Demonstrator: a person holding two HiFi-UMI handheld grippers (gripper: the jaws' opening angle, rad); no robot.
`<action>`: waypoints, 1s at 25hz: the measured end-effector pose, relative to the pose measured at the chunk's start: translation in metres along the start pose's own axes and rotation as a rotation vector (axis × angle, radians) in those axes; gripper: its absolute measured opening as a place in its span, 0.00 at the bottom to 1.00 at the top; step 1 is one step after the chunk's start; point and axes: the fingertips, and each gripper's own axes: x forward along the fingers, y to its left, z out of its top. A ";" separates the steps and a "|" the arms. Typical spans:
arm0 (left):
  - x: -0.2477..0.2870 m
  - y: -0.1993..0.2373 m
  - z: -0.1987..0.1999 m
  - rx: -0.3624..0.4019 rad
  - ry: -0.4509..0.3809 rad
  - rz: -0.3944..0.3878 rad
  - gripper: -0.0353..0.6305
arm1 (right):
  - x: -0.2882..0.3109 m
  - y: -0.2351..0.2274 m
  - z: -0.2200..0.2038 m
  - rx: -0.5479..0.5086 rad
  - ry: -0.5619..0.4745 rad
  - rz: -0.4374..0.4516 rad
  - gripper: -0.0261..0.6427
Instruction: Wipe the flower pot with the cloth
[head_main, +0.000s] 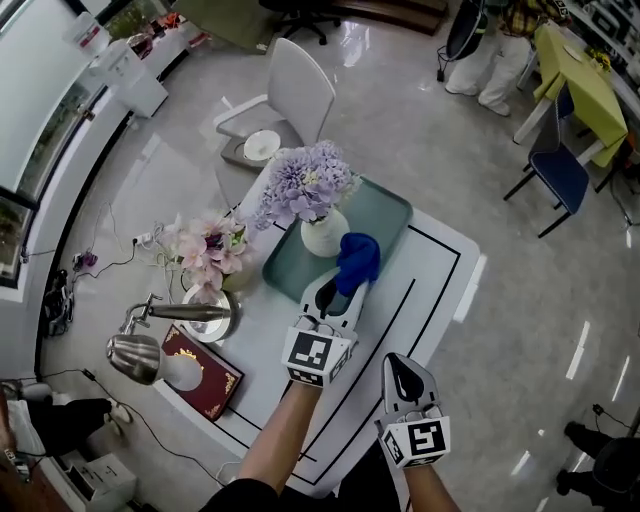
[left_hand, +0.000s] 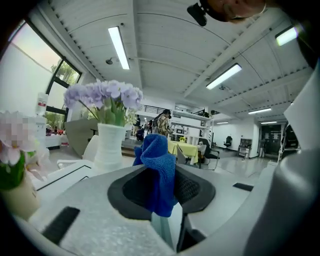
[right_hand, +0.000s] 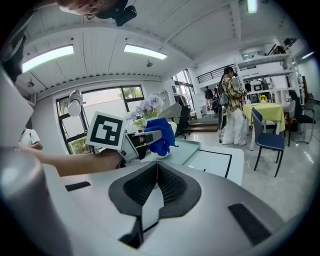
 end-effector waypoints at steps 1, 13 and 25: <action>-0.010 0.000 0.006 0.007 -0.006 0.000 0.21 | -0.001 0.004 0.003 -0.005 -0.005 0.009 0.05; -0.131 -0.013 0.023 0.083 0.006 0.038 0.21 | -0.019 0.063 0.020 -0.071 -0.038 0.109 0.05; -0.306 -0.024 -0.008 0.034 0.025 -0.001 0.21 | -0.064 0.181 -0.010 -0.105 -0.033 0.099 0.05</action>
